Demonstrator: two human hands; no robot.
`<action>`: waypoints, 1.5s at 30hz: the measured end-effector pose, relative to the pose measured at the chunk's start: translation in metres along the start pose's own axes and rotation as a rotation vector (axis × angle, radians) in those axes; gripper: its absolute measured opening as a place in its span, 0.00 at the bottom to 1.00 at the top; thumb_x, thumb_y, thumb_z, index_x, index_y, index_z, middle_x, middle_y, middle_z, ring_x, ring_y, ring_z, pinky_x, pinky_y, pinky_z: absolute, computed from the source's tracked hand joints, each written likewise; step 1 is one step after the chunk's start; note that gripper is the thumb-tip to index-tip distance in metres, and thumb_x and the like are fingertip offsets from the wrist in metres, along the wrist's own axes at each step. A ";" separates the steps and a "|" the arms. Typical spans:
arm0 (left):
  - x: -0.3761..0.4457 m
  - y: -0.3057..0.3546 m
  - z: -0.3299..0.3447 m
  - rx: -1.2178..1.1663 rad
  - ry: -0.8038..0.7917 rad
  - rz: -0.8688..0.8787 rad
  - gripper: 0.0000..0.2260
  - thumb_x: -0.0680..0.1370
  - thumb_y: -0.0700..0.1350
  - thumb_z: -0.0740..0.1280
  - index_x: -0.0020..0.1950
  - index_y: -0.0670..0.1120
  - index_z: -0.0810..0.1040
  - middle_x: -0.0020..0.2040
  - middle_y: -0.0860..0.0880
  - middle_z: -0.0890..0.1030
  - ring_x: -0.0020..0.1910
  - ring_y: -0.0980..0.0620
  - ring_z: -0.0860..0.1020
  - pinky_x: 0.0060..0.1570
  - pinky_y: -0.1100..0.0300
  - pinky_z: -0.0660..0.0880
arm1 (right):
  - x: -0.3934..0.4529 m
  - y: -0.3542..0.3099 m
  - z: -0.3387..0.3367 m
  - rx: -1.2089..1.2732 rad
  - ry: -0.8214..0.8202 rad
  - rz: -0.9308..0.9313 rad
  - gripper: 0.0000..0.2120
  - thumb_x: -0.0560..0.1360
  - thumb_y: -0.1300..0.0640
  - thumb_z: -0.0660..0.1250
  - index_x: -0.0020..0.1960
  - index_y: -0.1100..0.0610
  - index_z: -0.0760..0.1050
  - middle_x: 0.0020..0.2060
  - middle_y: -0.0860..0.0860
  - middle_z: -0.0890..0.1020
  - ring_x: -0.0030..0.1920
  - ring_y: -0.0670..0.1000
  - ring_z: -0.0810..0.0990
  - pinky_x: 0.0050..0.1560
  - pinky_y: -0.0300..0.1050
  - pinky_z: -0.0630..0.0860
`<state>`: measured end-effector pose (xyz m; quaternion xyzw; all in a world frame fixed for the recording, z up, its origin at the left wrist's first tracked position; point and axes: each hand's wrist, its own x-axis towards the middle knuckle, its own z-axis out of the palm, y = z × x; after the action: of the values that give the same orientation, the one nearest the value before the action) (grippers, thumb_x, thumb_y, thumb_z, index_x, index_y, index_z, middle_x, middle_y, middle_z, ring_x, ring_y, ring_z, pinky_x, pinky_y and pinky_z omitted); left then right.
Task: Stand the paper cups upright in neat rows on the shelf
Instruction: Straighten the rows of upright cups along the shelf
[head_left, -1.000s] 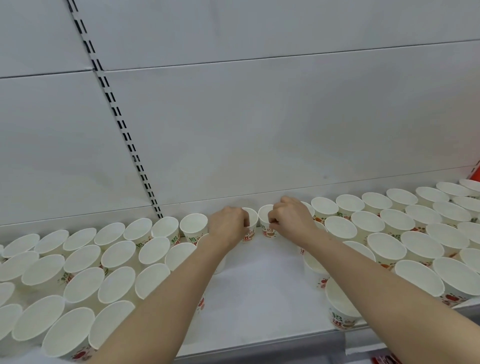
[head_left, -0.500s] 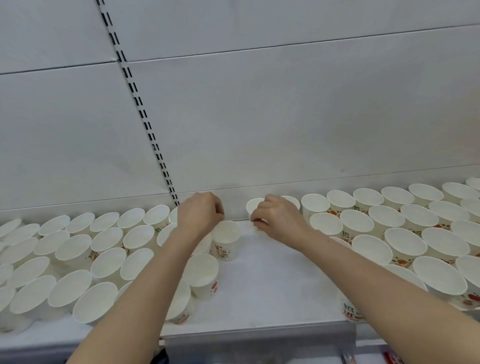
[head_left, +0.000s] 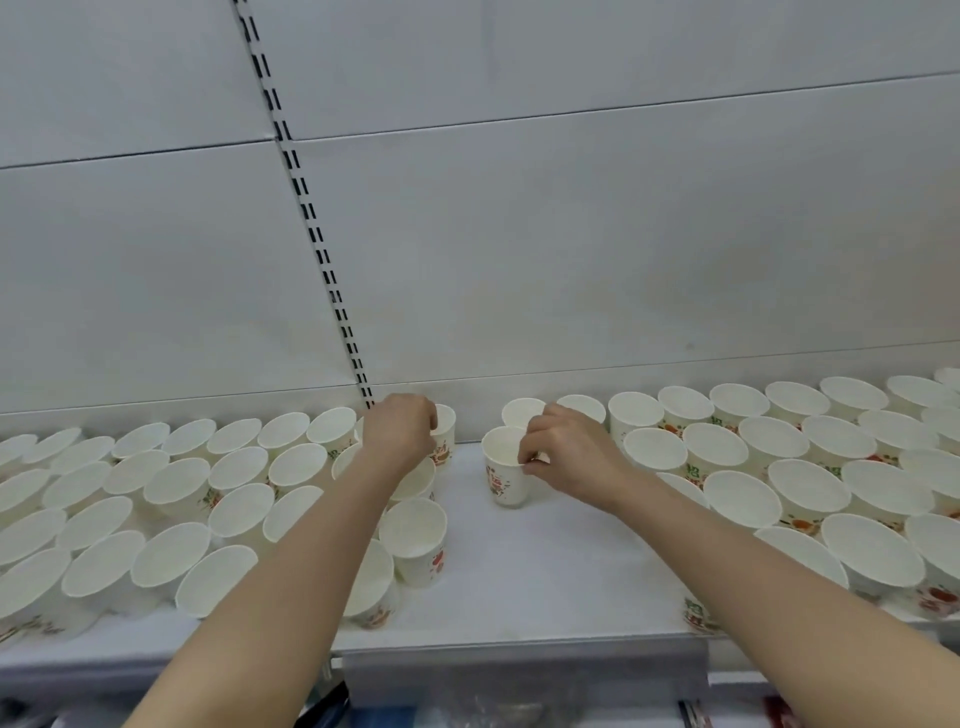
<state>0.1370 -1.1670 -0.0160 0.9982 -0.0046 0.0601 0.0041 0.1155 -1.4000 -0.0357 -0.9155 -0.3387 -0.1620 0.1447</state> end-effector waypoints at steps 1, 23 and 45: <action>0.002 0.002 0.001 0.042 -0.015 0.004 0.10 0.73 0.44 0.70 0.54 0.51 0.82 0.52 0.50 0.82 0.53 0.47 0.78 0.46 0.57 0.74 | -0.006 0.004 -0.006 -0.018 -0.027 0.022 0.01 0.67 0.59 0.72 0.38 0.54 0.81 0.35 0.49 0.79 0.41 0.53 0.74 0.35 0.43 0.63; -0.043 0.095 0.018 -0.142 0.095 0.318 0.05 0.72 0.47 0.68 0.45 0.51 0.83 0.44 0.50 0.82 0.48 0.48 0.78 0.37 0.60 0.67 | -0.048 0.027 -0.037 -0.345 -0.236 0.220 0.09 0.70 0.58 0.67 0.49 0.50 0.78 0.47 0.47 0.80 0.51 0.52 0.72 0.44 0.44 0.61; -0.094 0.090 0.012 -0.262 0.232 0.158 0.12 0.76 0.50 0.69 0.60 0.54 0.80 0.55 0.53 0.80 0.56 0.50 0.75 0.48 0.56 0.72 | -0.056 0.009 -0.040 -0.197 -0.010 0.159 0.07 0.73 0.54 0.68 0.50 0.51 0.81 0.45 0.48 0.82 0.49 0.54 0.75 0.46 0.47 0.65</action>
<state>0.0447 -1.2566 -0.0387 0.9720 -0.0902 0.1738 0.1298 0.0733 -1.4532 -0.0224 -0.9500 -0.2484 -0.1779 0.0649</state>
